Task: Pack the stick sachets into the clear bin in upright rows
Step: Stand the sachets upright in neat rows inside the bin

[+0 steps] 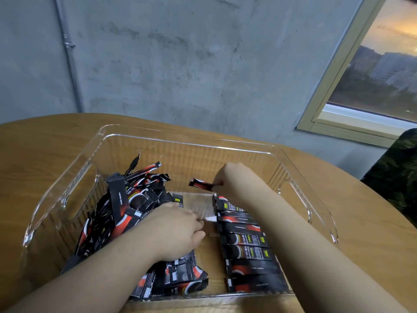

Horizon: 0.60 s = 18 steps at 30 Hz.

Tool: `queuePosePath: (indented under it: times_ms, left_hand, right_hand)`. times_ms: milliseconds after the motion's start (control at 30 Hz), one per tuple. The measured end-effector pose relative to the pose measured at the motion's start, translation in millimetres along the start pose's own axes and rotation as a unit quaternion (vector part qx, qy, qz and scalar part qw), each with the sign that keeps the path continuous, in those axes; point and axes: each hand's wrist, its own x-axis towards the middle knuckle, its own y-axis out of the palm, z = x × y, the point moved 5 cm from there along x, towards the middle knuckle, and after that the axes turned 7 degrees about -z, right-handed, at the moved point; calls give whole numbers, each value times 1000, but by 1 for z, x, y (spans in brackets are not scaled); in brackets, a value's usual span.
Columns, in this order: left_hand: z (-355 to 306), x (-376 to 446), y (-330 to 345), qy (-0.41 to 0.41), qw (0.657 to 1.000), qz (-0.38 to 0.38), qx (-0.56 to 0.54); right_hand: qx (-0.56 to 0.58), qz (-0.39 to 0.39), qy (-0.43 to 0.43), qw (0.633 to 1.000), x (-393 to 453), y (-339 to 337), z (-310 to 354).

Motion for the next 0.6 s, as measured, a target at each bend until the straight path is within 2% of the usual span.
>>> queuePosePath:
  times_ms: [100, 300, 600]
  left_hand:
    - [-1, 0, 0, 1, 1000, -1, -10]
    - [-2, -1, -2, 3, 1000, -1, -19]
    - [-4, -1, -3, 2, 1000, 3, -11]
  right_hand:
    - [-39, 28, 29, 998, -22, 1, -19]
    - [-108, 31, 44, 993, -52, 9, -29]
    - [-101, 64, 46, 992, -56, 23, -28]
